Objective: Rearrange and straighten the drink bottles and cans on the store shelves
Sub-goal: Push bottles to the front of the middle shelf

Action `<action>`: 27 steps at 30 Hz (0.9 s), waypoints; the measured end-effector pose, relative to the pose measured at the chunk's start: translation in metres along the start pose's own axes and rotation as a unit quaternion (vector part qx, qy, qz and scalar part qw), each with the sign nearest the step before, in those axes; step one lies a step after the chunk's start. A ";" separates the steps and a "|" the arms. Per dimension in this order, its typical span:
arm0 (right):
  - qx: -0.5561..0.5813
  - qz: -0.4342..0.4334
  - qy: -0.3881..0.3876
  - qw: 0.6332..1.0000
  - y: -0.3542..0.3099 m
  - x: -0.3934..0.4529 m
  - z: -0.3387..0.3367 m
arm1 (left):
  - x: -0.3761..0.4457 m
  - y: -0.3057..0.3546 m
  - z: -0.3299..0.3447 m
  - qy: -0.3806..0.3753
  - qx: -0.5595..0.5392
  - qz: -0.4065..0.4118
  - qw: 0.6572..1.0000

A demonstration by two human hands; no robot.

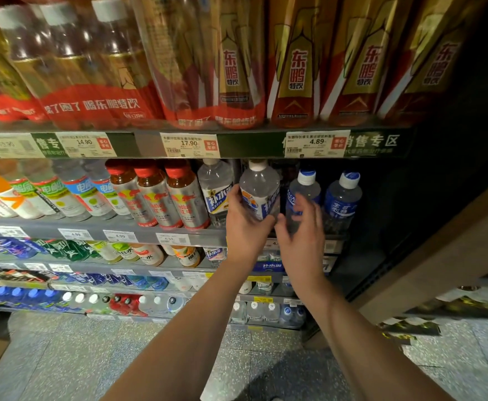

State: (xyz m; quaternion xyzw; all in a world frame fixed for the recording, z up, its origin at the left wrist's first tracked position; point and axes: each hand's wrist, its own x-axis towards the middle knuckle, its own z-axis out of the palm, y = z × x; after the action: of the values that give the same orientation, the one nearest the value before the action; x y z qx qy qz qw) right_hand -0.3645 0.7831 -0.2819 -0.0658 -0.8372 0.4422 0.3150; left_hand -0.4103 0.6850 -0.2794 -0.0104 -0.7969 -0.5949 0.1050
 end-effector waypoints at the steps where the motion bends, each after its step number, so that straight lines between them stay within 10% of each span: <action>1: 0.002 0.018 -0.030 0.999 -0.002 -0.004 0.002 | 0.001 -0.001 -0.004 -0.010 -0.008 0.001 1.000; 7: -0.003 0.109 -0.113 0.988 -0.011 -0.007 0.018 | 0.006 0.001 -0.018 -0.019 0.035 0.040 0.998; 16: 0.040 0.185 -0.108 0.976 -0.015 -0.002 0.039 | 0.001 0.002 -0.038 0.238 0.041 0.042 0.969; 27: 0.088 0.182 -0.084 0.976 -0.020 0.011 0.050 | 0.010 -0.015 -0.027 0.212 0.137 0.051 0.966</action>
State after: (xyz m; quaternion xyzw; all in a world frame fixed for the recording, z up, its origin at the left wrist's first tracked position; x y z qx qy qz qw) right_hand -0.3987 0.7407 -0.2815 -0.1517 -0.7924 0.5681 0.1622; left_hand -0.4177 0.6536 -0.2849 0.0896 -0.8287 -0.4622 0.3027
